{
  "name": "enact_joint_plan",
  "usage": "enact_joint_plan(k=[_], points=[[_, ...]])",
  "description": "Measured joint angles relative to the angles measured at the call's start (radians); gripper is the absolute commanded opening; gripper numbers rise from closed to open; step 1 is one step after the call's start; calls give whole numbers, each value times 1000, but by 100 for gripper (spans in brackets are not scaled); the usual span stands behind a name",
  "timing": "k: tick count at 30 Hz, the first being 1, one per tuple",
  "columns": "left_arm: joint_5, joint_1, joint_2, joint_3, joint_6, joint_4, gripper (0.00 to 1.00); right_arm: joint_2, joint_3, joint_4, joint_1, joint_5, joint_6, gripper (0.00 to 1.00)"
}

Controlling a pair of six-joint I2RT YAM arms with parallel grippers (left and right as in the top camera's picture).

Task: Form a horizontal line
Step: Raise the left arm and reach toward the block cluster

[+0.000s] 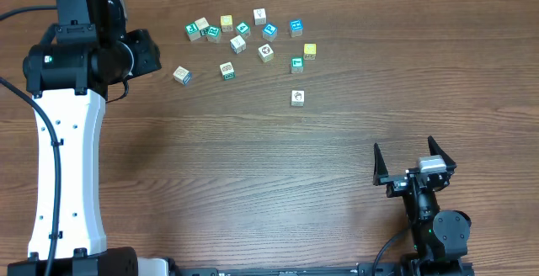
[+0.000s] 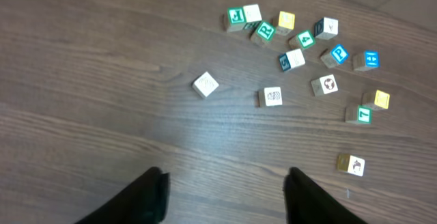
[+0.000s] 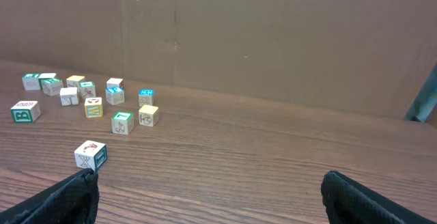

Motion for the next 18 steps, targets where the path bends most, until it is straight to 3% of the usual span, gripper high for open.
enact_joint_plan(k=[3,10,15,18], points=[[0,0,1,0,10,6,81,0,0,0,0,0,0,100],[20,0,85,58,39,-24,90,0,0,0,0,0,1,100],[39,-8,314,403,63,-238,91,0,0,0,0,0,0,100],[41,-29,434,608,78,-330,100,0,0,0,0,0,0,100]])
